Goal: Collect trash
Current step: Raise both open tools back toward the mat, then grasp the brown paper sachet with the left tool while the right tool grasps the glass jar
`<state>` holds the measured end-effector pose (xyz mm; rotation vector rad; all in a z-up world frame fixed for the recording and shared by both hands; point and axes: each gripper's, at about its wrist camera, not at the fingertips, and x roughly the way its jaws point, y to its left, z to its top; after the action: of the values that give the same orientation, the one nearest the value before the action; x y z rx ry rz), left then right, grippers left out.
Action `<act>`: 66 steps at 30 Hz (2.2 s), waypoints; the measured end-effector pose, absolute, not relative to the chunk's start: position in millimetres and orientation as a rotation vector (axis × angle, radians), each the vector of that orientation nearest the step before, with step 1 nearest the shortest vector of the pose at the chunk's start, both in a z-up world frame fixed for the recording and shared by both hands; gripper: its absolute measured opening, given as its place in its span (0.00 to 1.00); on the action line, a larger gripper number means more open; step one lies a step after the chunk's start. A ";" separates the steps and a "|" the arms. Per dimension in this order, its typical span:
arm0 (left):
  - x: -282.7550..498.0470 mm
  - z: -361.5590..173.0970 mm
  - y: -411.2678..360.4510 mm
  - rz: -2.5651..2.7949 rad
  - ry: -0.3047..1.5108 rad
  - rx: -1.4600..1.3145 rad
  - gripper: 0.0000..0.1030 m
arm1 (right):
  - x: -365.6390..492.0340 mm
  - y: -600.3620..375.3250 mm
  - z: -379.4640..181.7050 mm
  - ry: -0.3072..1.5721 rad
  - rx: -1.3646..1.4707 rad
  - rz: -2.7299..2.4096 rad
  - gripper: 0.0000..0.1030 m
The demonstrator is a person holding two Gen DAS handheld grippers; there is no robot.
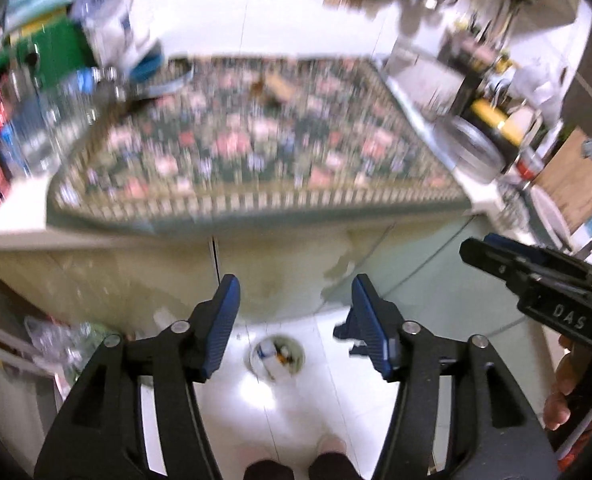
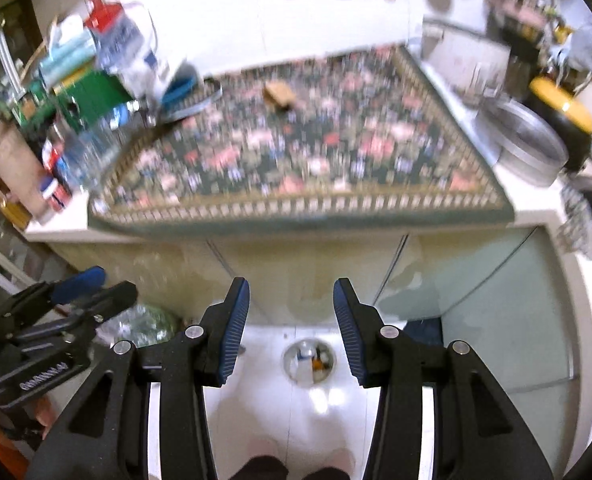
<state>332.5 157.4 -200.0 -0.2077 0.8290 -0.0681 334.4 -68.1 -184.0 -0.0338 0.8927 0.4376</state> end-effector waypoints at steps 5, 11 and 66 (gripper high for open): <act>332.1 -149.6 167.5 -0.054 0.737 -0.177 0.70 | 324.7 -67.1 -144.1 0.784 -0.010 0.427 0.48; 347.7 -124.3 179.8 -0.047 0.678 -0.198 0.87 | 336.9 -65.8 -126.3 0.724 -0.015 0.404 0.56; 796.6 -302.5 201.6 0.209 0.988 -0.327 0.38 | 701.1 -33.3 -192.4 0.993 -0.035 0.358 0.58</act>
<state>796.6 201.6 -302.5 -0.3265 0.9875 0.2087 701.1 -33.3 -192.4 -0.0354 0.9928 0.3583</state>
